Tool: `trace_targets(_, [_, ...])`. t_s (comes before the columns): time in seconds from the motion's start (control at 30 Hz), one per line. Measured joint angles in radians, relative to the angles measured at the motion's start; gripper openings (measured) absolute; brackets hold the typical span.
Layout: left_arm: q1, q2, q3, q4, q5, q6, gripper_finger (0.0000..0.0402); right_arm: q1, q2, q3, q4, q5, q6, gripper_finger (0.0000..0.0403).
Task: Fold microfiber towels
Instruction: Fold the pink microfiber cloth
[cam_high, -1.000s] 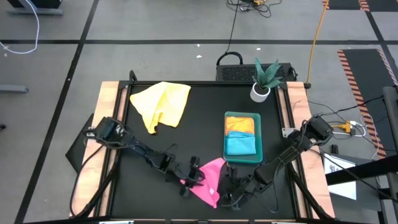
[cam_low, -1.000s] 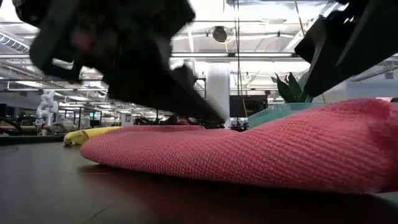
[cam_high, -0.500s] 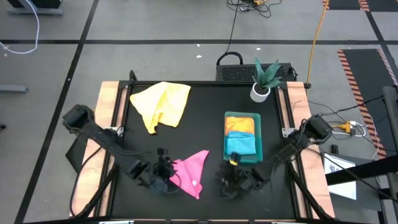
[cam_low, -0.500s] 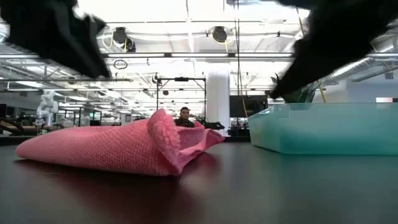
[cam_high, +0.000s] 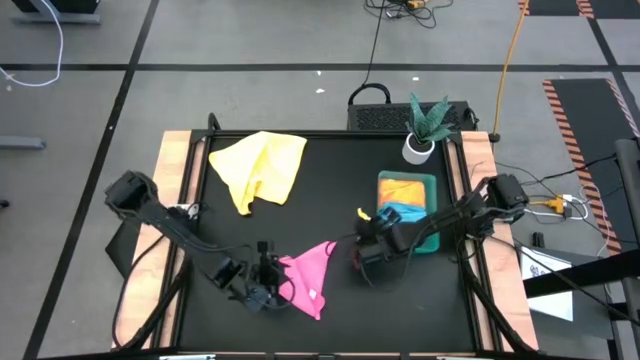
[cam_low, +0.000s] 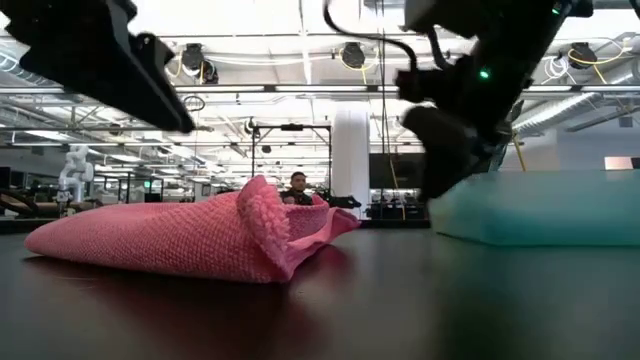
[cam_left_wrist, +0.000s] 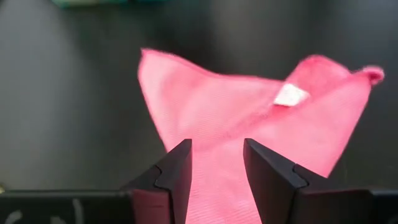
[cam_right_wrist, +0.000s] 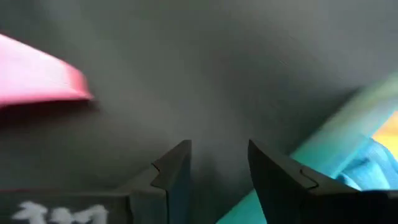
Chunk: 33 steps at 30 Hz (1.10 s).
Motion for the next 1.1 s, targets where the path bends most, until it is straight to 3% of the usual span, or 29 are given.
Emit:
trace_targets(0.17, [-0.015, 0.031, 0.000, -0.006, 0.080, -0.023, 0.0145, 0.039, -0.059, -0.006, -0.037, -0.039, 0.025, 0.0121])
trace_targets(0.37, [-0.064, 0.085, -0.018, -0.130, 0.149, -0.144, 0.0145, 0.163, -0.078, -0.005, 0.252, -0.028, -0.189, 0.0108])
trace_targets(0.5, [-0.077, 0.119, -0.086, -0.168, 0.067, -0.237, 0.0145, 0.221, -0.032, -0.013, 0.509, -0.029, -0.359, 0.0106])
trace_targets(0.57, [-0.075, 0.120, -0.118, -0.221, -0.046, -0.313, 0.0145, 0.229, 0.000, -0.028, 0.619, -0.042, -0.473, 0.0106])
trace_targets(0.7, [-0.074, 0.094, -0.134, -0.359, -0.172, -0.396, 0.0145, 0.205, 0.070, -0.054, 0.719, -0.047, -0.688, 0.0108])
trace_targets(0.83, [-0.070, 0.033, -0.130, -0.427, -0.208, -0.405, 0.0145, 0.134, 0.099, -0.060, 0.730, -0.006, -0.826, 0.0115])
trace_targets(0.97, [-0.072, -0.026, -0.130, -0.404, -0.218, -0.384, 0.0145, 0.048, 0.104, -0.060, 0.744, 0.074, -1.036, 0.0131])
trace_targets(1.1, [-0.070, -0.044, -0.130, -0.305, -0.220, -0.331, 0.0145, -0.064, 0.107, -0.060, 0.767, -0.020, -1.209, 0.0146])
